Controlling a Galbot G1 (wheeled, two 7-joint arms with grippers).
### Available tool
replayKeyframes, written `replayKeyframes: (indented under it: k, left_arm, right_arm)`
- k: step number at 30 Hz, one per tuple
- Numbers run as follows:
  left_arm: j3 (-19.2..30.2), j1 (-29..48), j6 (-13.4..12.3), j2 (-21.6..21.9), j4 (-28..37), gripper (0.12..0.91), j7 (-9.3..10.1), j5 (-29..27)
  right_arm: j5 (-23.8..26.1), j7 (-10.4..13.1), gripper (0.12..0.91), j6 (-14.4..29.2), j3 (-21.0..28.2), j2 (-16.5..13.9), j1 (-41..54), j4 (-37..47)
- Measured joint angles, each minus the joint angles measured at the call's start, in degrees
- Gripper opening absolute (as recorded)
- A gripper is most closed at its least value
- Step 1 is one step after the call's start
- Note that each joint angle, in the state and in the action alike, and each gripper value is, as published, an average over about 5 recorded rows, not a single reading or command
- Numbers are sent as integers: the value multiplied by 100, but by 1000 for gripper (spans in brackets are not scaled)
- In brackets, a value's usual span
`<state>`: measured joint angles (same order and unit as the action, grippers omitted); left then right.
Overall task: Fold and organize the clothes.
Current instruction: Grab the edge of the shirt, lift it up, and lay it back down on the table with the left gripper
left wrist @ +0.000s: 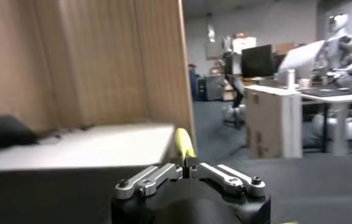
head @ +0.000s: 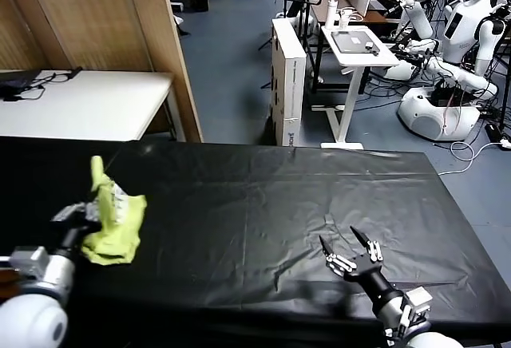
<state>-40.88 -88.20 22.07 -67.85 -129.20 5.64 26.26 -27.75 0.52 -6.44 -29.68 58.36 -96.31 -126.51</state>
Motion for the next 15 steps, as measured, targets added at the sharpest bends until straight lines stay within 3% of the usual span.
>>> replayKeyframes:
  k: [8, 13, 15]
  left_arm:
    - [2109, 343, -70, -1112, 629, 160, -73, -211]
    - [2742, 435, -115, -1405, 1167, 160, -170, -468]
    - [2863, 431, -122, -1431, 1236, 194, -207, -551]
  right_arm:
    - [74, -9, 907, -64, 39, 67, 7, -69]
    - [-172, -31, 907, -372, 180, 23, 104, -114]
    - [-429, 27, 907, -575, 252, -25, 173, -105]
